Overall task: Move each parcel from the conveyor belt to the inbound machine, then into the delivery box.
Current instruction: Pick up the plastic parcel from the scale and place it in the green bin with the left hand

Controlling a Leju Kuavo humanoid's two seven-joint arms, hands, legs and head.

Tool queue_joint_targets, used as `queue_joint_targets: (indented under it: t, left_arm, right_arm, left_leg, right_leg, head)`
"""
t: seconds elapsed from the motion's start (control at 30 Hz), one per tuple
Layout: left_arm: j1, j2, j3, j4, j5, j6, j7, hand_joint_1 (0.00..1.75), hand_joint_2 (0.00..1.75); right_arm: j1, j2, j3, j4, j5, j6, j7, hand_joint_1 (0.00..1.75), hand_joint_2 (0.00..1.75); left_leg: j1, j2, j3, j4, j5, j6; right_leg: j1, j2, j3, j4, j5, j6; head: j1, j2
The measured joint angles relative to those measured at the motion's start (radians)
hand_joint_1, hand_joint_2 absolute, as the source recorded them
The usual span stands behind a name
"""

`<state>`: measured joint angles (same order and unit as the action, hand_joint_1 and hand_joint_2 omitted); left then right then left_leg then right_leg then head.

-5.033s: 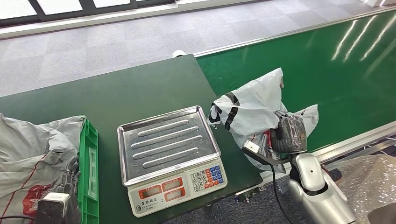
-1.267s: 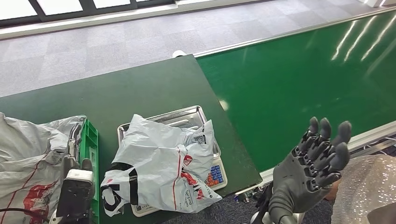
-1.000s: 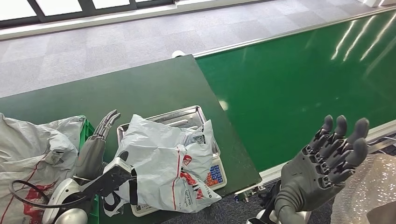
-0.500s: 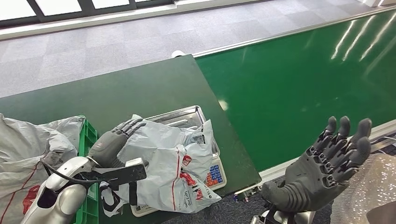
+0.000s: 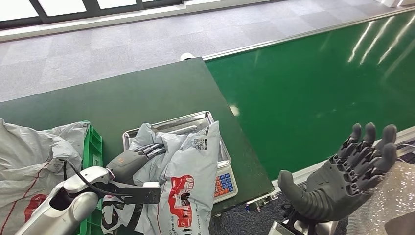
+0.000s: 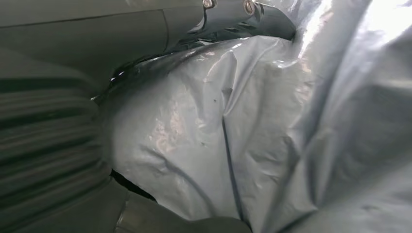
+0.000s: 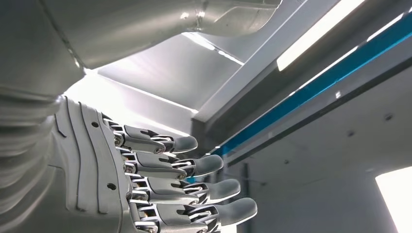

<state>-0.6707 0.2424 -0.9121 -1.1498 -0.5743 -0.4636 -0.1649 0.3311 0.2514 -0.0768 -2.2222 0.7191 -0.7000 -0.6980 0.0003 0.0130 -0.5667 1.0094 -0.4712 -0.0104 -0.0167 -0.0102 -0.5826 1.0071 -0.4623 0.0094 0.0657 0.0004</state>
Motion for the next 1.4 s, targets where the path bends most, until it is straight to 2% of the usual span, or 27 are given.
queue_joint_targets:
  t: [0.03, 0.07, 0.1, 0.33, 0.83, 0.97, 1.13, 1.3, 1.4]
  left_arm:
    - [-0.003, 0.005, -0.012, 0.002, 0.008, -0.001, 0.0, 1.47, 1.75]
    - [-0.007, 0.01, -0.024, 0.004, 0.016, -0.001, -0.001, 1.71, 1.75]
    - [-0.009, 0.013, -0.034, 0.004, 0.022, 0.0, -0.002, 1.75, 1.75]
    - [-0.022, 0.021, -0.07, 0.006, 0.056, 0.029, -0.004, 1.75, 1.75]
    - [-0.041, 0.021, -0.082, 0.006, 0.059, 0.073, 0.003, 1.75, 1.75]
    - [-0.054, 0.023, -0.074, -0.023, 0.046, 0.157, 0.018, 1.75, 1.75]
    - [-0.096, 0.025, -0.026, -0.105, -0.028, 0.263, 0.057, 1.75, 1.75]
    - [-0.115, 0.03, 0.029, -0.172, -0.225, 0.382, 0.073, 1.75, 1.75]
    - [-0.118, 0.03, 0.076, -0.188, -0.328, 0.431, 0.092, 1.75, 1.75]
  right_arm:
    - [0.0, 0.0, -0.007, -0.008, -0.028, 0.0, 0.0, 0.0, 1.75]
    - [0.0, 0.0, -0.014, -0.016, -0.051, 0.0, 0.001, 0.0, 1.75]
    - [0.0, 0.0, -0.021, -0.023, -0.068, 0.0, 0.001, 0.0, 1.75]
    - [0.001, 0.0, -0.039, -0.055, -0.085, 0.0, -0.001, 0.0, 1.75]
    - [0.002, 0.0, -0.044, -0.061, -0.087, 0.0, -0.002, 0.0, 1.75]
    - [0.002, 0.0, -0.044, -0.061, -0.089, 0.0, -0.002, 0.0, 1.75]
    - [0.002, 0.0, -0.044, -0.061, -0.087, 0.002, -0.002, 0.0, 1.75]
    - [0.001, 0.0, -0.047, -0.069, -0.074, 0.002, -0.002, 0.0, 1.75]
    - [0.0, 0.0, -0.056, -0.108, -0.121, 0.001, -0.002, 0.0, 1.75]
  left_leg:
    - [0.0, 0.0, 0.0, 0.0, 0.0, 0.0]
    - [0.0, 0.0, 0.0, 0.0, 0.0, 0.0]
    - [0.0, 0.0, 0.0, 0.0, 0.0, 0.0]
    - [0.0, 0.0, 0.0, 0.0, 0.0, 0.0]
    - [0.0, 0.0, 0.0, 0.0, 0.001, 0.0]
    - [0.0, 0.0, 0.0, 0.0, 0.002, 0.0]
    - [0.0, -0.001, -0.001, 0.0, 0.002, 0.0]
    - [0.0, -0.001, -0.001, 0.0, 0.002, 0.0]
    - [0.0, -0.001, -0.001, 0.0, 0.002, 0.0]
  right_leg:
    - [0.0, 0.0, 0.0, 0.0, 0.0, 0.0]
    - [0.0, 0.0, 0.0, 0.0, 0.0, 0.0]
    - [0.0, 0.0, 0.0, 0.0, 0.0, 0.0]
    - [0.0, -0.001, 0.001, 0.0, 0.0, 0.0]
    - [0.0, 0.0, 0.0, 0.0, 0.001, 0.0]
    - [0.0, -0.001, 0.0, 0.0, 0.001, 0.0]
    - [0.0, -0.002, 0.0, 0.0, 0.001, 0.0]
    - [0.0, -0.001, 0.0, 0.0, 0.001, 0.0]
    - [0.0, -0.002, 0.0, 0.0, 0.001, 0.0]
  head:
    - [0.0, 0.0]
    - [0.0, 0.0]
    - [0.0, 0.0]
    - [0.0, 0.0]
    - [0.0, 0.0]
    - [0.0, 0.0]
    - [0.0, 0.0]
    - [0.0, 0.0]
    - [0.0, 0.0]
